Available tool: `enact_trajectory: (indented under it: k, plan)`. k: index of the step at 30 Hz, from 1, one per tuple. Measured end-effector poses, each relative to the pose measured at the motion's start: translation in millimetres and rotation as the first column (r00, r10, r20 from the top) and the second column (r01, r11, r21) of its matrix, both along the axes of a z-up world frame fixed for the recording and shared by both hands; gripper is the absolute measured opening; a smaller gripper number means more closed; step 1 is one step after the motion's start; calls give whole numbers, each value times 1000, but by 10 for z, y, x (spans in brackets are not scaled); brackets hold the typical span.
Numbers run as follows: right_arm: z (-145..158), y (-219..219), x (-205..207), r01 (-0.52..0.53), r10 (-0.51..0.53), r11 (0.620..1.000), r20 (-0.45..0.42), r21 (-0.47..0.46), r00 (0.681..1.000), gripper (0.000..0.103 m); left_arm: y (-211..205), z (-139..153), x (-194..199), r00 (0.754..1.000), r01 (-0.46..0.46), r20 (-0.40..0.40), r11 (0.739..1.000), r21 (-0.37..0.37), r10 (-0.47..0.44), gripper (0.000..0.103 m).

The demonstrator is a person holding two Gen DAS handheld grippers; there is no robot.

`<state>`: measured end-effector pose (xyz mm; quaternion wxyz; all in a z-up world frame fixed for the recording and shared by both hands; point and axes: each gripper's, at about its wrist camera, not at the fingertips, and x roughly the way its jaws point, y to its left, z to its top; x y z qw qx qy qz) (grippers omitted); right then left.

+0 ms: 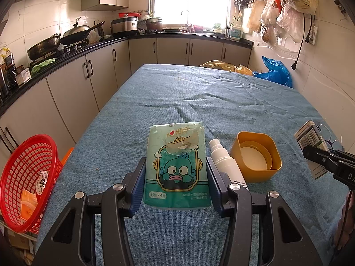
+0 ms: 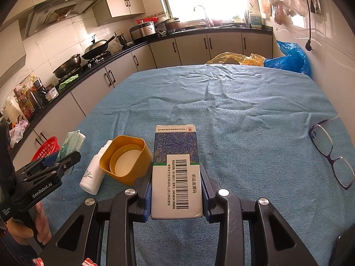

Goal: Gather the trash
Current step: 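Lift the tissue pack and medicine box and carry them toward the red basket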

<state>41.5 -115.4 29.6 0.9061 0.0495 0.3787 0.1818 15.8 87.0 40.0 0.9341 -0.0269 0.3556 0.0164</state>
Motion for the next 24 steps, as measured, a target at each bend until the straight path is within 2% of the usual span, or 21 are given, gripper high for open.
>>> enact_trajectory:
  k: [24]
  plan:
    - [65, -54, -7, 27, -27, 999, 11, 18, 1000, 37, 103, 49, -10, 1000, -9, 8, 1000, 2, 9, 49]
